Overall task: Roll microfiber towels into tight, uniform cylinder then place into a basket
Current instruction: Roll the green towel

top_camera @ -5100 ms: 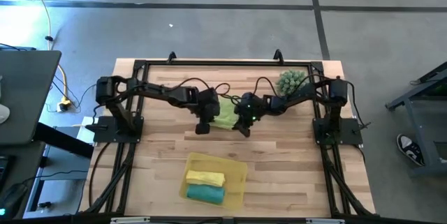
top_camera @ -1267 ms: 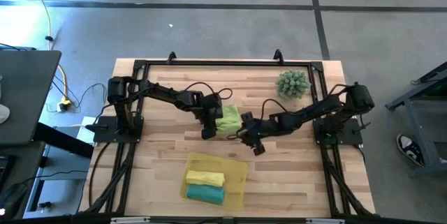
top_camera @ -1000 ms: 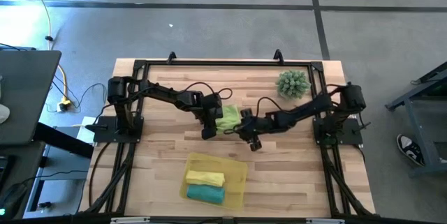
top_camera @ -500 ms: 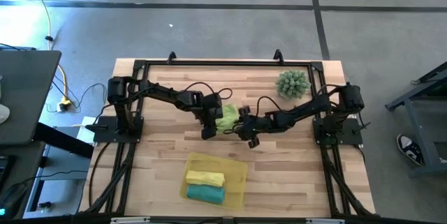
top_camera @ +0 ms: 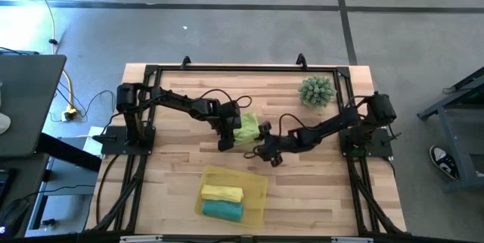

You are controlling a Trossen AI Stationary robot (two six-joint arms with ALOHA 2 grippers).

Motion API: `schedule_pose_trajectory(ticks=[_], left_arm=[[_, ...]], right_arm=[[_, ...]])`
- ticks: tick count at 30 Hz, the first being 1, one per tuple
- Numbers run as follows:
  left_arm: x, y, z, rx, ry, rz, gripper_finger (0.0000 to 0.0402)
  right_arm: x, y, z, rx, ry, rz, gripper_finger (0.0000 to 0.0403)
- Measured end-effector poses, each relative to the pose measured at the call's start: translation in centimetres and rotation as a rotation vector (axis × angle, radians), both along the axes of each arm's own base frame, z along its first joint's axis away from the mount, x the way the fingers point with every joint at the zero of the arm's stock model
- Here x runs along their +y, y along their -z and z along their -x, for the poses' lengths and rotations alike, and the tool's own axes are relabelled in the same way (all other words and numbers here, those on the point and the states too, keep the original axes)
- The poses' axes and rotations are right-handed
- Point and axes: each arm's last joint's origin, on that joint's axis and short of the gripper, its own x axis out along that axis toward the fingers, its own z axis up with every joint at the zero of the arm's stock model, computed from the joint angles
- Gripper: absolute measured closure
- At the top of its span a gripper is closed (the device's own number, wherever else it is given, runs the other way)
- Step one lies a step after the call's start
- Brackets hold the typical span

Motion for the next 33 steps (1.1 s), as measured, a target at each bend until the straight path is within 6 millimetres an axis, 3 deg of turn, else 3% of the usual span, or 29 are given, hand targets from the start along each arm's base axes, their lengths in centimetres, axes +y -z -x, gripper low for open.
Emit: schedule_pose_trajectory(ticks=[4, 10, 26, 33], left_arm=[[0.0, 0.0, 0.0, 0.0, 0.0, 0.0, 0.0398], [0.0, 0.0, 0.0, -0.001, -0.001, 0.0, 0.0398], [0.0, 0.0, 0.0, 0.004, -0.022, 0.014, 0.0398], [-0.1, 0.0, 0.0, -0.009, 0.004, 0.049, 0.0398]], right_arm=[[0.3, -0.1, 0.1, -0.012, 0.038, 0.055, 0.0203], [-1.4, -0.1, -0.1, -0.014, 0.102, 0.07, 0.0203], [-3.4, 1.8, -0.5, 0.049, 0.133, -0.071, 0.0206], [-4.6, 2.0, -0.5, 0.046, 0.202, -0.189, 0.0266]])
